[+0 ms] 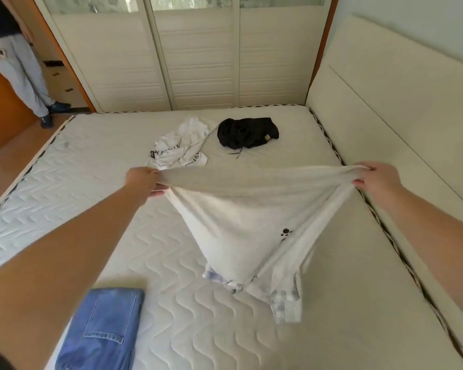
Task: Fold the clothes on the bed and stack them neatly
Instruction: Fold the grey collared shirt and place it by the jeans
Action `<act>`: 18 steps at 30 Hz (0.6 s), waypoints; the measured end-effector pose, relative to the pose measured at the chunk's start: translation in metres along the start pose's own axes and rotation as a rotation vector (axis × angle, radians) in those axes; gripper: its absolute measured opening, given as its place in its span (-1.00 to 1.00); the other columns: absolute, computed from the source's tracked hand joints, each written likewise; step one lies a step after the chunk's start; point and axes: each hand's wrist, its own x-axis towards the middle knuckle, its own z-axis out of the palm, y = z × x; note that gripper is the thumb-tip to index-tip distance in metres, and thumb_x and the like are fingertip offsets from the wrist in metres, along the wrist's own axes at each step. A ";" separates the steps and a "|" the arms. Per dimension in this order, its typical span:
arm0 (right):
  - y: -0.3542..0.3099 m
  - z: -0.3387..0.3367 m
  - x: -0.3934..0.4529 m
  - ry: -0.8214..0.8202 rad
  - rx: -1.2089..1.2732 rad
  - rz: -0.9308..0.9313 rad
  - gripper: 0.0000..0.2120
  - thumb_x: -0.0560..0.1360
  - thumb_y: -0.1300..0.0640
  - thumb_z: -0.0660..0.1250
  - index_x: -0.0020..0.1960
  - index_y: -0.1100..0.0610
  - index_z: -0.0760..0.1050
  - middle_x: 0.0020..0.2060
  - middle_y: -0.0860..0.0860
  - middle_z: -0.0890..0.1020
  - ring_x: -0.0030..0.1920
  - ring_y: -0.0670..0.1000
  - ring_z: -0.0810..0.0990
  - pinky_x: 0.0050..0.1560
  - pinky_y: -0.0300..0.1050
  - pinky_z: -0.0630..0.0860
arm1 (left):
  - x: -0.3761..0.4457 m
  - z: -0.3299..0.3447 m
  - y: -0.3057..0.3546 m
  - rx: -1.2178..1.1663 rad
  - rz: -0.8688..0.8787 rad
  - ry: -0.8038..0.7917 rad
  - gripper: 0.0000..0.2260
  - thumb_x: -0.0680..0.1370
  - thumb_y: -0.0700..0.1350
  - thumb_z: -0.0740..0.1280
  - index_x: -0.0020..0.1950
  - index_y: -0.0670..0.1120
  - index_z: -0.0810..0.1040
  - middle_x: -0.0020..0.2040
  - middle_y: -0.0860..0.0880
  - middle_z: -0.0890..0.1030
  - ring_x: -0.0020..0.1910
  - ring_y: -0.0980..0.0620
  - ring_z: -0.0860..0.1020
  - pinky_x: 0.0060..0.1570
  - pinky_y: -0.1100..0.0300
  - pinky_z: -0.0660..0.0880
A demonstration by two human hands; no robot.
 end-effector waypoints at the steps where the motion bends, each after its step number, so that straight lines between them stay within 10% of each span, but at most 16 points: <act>1: -0.027 -0.009 0.014 0.025 0.023 -0.040 -0.68 0.53 0.45 0.25 0.26 0.37 0.51 0.03 0.21 0.54 0.04 0.17 0.56 -0.29 -0.38 0.59 | 0.010 -0.005 0.029 -0.039 0.041 0.020 -0.80 0.63 -0.30 0.22 0.24 -0.21 0.46 -0.01 -0.25 0.61 -0.53 0.07 0.62 -0.43 0.17 0.60; 10: -0.195 -0.067 0.048 0.109 0.213 -0.327 -0.68 0.57 0.40 0.26 0.31 0.32 0.47 -0.05 0.08 0.54 -0.17 -0.16 0.59 -0.17 -0.44 0.53 | 0.022 -0.030 0.223 -0.304 0.361 0.056 -0.94 0.62 -0.22 0.21 -0.03 -0.15 0.46 -0.13 -0.13 0.63 -0.45 0.14 0.64 -0.36 0.25 0.62; 18: -0.122 -0.084 0.052 0.006 0.209 -0.212 -0.69 0.52 0.39 0.32 0.23 0.21 0.57 0.03 0.09 0.58 -0.02 -0.07 0.62 0.12 -0.27 0.56 | -0.001 -0.017 0.144 -0.291 0.240 0.001 -0.91 0.61 -0.23 0.26 0.07 -0.15 0.53 -0.11 -0.11 0.66 -0.32 0.15 0.68 -0.22 0.27 0.63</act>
